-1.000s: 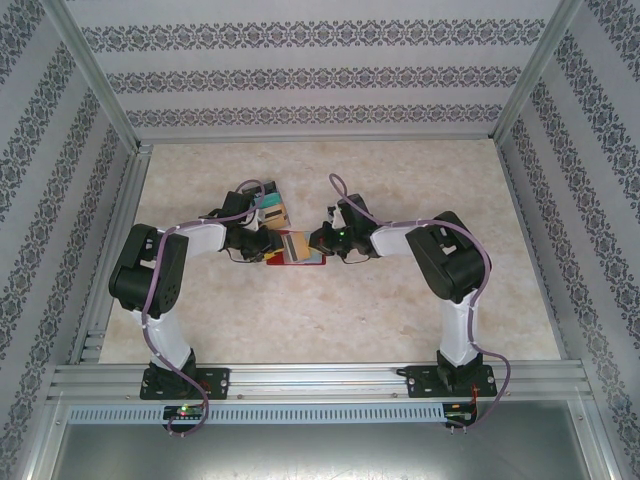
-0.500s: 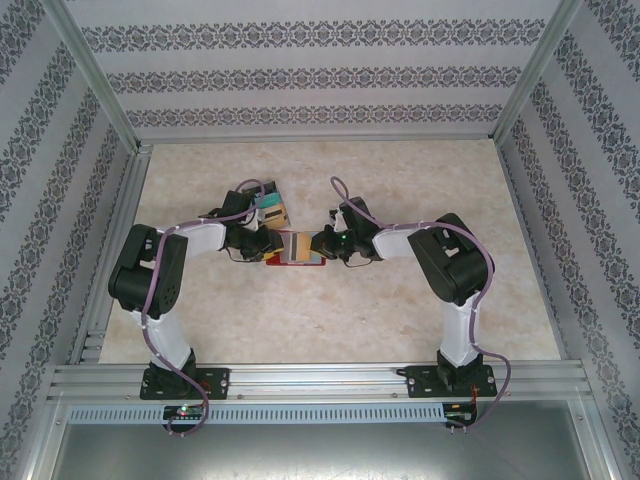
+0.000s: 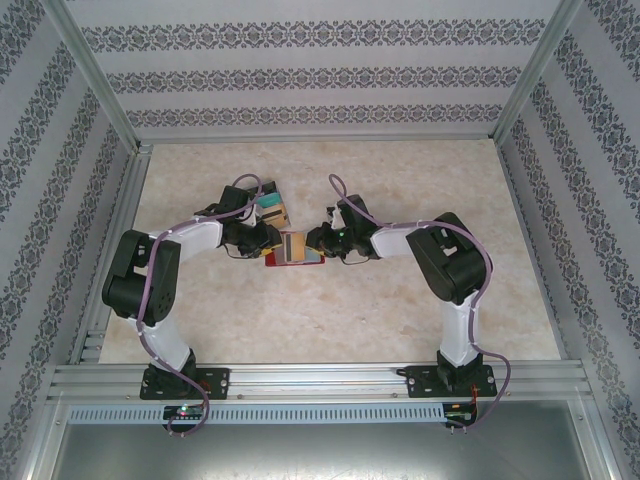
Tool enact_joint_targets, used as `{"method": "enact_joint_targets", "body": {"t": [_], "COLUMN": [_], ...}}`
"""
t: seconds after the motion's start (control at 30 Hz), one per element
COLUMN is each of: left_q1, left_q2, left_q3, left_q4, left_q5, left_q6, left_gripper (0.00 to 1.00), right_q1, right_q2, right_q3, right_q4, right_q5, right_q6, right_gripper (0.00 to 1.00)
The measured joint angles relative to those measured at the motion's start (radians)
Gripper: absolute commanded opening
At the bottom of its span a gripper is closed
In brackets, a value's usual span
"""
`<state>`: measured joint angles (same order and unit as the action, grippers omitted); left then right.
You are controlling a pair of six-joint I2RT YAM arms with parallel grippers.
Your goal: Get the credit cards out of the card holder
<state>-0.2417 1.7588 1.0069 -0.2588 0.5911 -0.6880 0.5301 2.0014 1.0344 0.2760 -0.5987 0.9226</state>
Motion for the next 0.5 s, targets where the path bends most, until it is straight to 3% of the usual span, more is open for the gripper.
{"method": "enact_joint_targets", "body": {"t": [0.5], "left_q1": [0.000], "left_q2": [0.032], "left_q3": [0.000], "left_q4": [0.003], "left_q5": [0.006], "left_q6": [0.000], "left_gripper": [0.29], "right_q1": [0.031], "right_q2": [0.032], "right_q3": [0.046], "right_q4": [-0.006], "right_q5": [-0.008], "right_q6": [0.012], "right_gripper": [0.25]}}
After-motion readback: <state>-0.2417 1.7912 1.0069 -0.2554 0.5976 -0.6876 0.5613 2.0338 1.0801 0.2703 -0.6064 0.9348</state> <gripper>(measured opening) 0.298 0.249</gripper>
